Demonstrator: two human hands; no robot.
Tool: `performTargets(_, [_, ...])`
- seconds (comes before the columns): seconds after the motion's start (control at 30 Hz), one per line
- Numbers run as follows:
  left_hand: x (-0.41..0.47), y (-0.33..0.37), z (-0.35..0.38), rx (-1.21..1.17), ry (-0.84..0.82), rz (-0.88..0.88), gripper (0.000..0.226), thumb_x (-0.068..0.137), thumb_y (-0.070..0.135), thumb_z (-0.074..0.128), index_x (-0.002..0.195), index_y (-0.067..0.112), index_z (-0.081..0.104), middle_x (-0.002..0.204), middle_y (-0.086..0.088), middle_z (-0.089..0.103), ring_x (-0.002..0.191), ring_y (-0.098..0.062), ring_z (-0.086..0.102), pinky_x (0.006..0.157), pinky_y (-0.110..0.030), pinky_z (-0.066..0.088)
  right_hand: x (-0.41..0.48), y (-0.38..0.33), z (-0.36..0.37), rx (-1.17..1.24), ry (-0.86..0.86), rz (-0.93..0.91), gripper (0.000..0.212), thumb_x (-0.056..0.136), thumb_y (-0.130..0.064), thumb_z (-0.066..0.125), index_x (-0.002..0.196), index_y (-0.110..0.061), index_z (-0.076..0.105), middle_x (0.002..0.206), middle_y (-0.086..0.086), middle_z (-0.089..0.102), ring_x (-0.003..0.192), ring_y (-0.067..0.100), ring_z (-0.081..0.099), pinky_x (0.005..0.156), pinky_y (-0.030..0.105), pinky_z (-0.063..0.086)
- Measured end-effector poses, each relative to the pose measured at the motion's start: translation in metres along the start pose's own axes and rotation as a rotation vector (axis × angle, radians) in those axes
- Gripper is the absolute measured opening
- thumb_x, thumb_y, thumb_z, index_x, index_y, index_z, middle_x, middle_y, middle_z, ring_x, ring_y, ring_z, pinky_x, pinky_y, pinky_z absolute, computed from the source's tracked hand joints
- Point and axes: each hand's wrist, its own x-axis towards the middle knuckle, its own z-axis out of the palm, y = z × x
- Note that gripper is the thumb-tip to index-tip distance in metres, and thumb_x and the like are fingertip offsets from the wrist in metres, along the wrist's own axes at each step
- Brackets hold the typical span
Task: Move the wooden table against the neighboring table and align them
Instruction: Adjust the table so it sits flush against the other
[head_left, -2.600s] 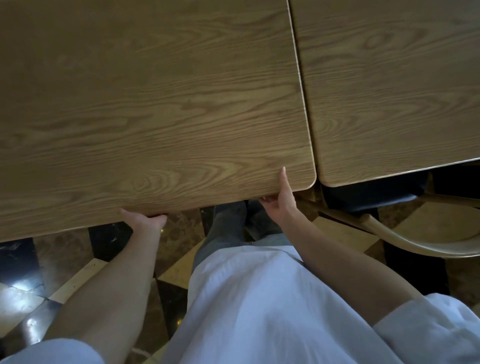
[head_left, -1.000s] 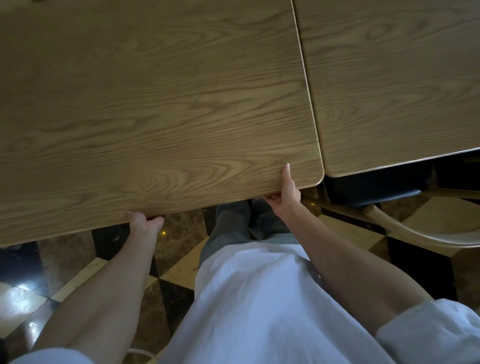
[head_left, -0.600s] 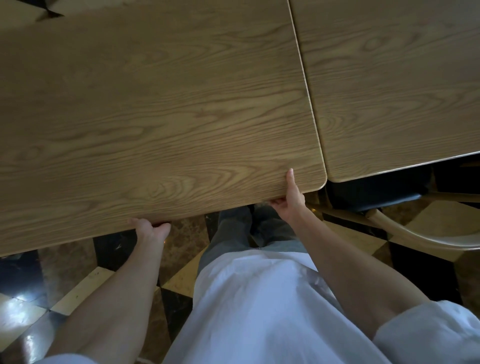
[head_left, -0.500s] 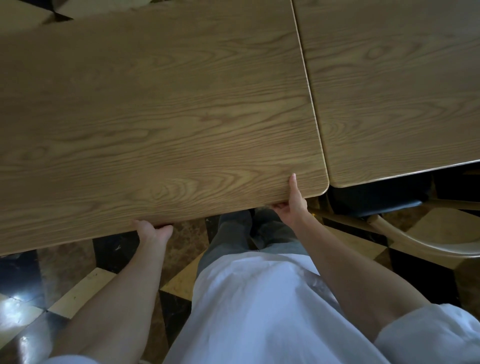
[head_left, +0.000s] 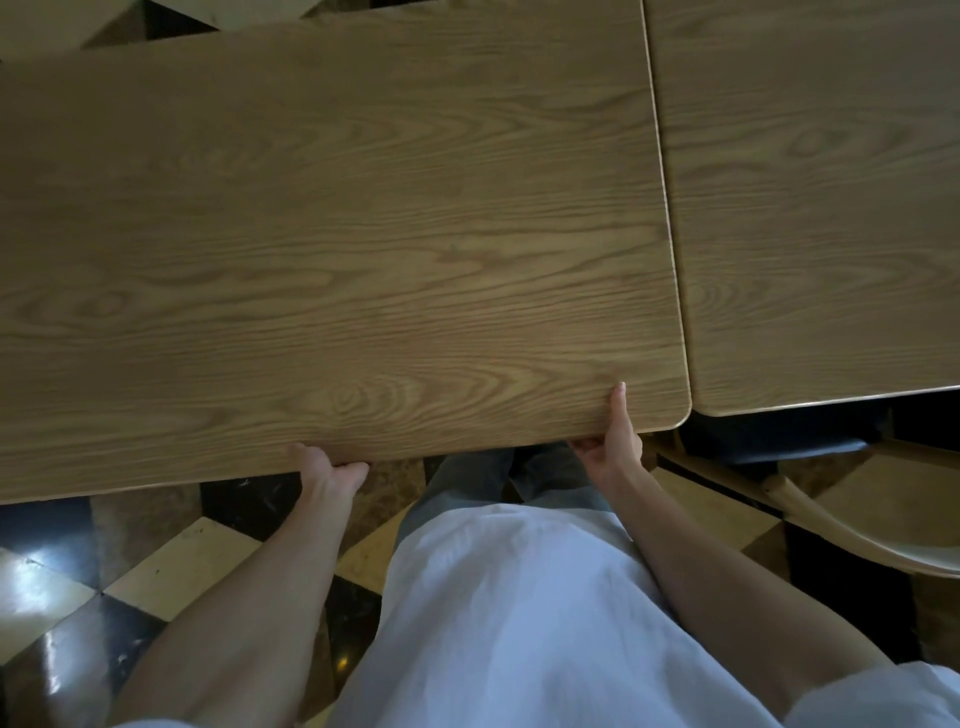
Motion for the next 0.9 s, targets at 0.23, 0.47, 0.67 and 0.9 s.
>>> performTargets(0.23, [0.0, 0.0, 0.007, -0.006, 0.05, 0.024, 0.08, 0.097, 0.064, 0.044, 0.159, 0.021, 0.017, 0.159, -0.013, 0.026, 0.143, -0.035, 0.028, 0.118, -0.056, 0.019, 0.002, -0.001, 0.003, -0.009, -0.031, -0.022, 0.053, 0.071, -0.048, 0.079, 0.096, -0.015, 0.047, 0.116, 0.014, 0.059, 0.1, 0.033, 0.063, 0.082, 0.056, 0.055])
performTargets(0.47, [-0.002, -0.002, 0.013, -0.041, -0.01, 0.031, 0.077, 0.098, 0.061, 0.044, 0.159, 0.021, 0.018, 0.159, -0.015, 0.027, 0.144, -0.037, 0.028, 0.118, -0.056, 0.019, 0.005, -0.006, 0.005, -0.043, -0.088, -0.018, 0.05, 0.074, -0.046, 0.076, 0.097, -0.016, 0.045, 0.12, 0.014, 0.057, 0.106, 0.033, 0.06, 0.088, 0.057, 0.052])
performTargets(0.67, [-0.001, -0.001, 0.014, -0.016, -0.016, 0.034, 0.078, 0.098, 0.063, 0.041, 0.159, 0.021, 0.018, 0.16, -0.014, 0.025, 0.145, -0.037, 0.025, 0.118, -0.056, 0.018, 0.004, -0.008, 0.006, -0.029, -0.084, 0.008, 0.056, 0.073, -0.045, 0.077, 0.106, -0.014, 0.044, 0.121, 0.015, 0.057, 0.108, 0.034, 0.059, 0.089, 0.057, 0.051])
performTargets(0.9, [-0.008, -0.001, 0.012, 0.031, -0.014, 0.033, 0.076, 0.1, 0.062, 0.039, 0.16, 0.022, 0.015, 0.162, -0.013, 0.021, 0.146, -0.036, 0.022, 0.119, -0.055, 0.015, 0.002, -0.011, 0.004, -0.019, -0.129, 0.041, 0.072, 0.07, -0.046, 0.079, 0.12, -0.018, 0.035, 0.122, 0.015, 0.053, 0.11, 0.037, 0.056, 0.091, 0.059, 0.049])
